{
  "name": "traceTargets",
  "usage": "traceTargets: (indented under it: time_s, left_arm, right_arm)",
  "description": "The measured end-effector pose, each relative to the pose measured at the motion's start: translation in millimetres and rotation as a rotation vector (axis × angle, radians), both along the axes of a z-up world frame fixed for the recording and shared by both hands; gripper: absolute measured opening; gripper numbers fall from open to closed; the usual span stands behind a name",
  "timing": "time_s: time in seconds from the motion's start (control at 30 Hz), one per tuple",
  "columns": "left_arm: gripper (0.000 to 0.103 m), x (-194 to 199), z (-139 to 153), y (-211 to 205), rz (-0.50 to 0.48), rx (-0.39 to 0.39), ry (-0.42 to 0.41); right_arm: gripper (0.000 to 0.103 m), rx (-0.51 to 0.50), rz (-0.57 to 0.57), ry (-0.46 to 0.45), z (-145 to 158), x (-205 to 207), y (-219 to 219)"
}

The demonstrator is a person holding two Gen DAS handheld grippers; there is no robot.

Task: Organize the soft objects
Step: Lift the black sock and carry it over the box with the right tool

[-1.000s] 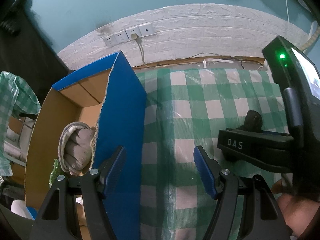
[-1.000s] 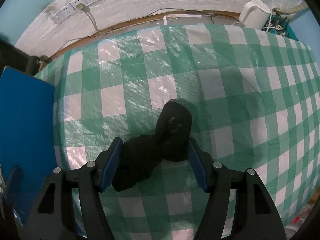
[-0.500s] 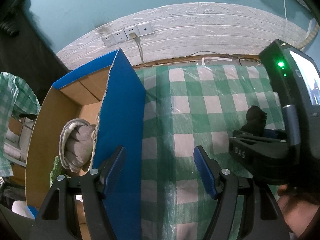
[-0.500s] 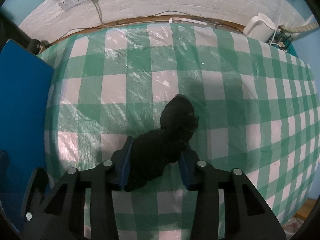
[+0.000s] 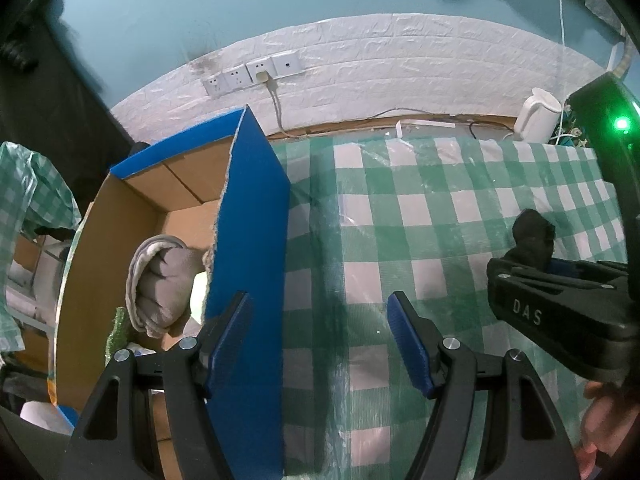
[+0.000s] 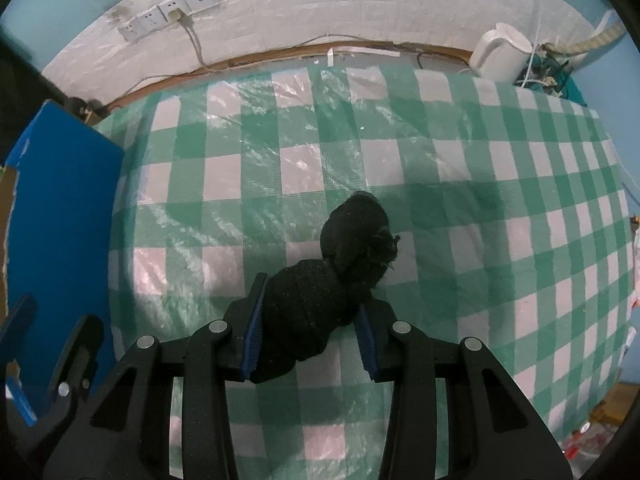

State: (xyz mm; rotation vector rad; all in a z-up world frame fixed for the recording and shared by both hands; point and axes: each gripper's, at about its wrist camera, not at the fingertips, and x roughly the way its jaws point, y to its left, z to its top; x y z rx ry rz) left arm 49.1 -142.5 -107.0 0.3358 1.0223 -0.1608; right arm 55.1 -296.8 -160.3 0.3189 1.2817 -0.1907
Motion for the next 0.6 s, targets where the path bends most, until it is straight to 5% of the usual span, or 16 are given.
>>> traceTargets:
  time_s: [0.6]
  left_arm:
    - [0.071,-18,45,32,0.023,-0.073,-0.039]
  right_arm:
    - [0.039,-0.05,0.075,-0.131,77,-24,30]
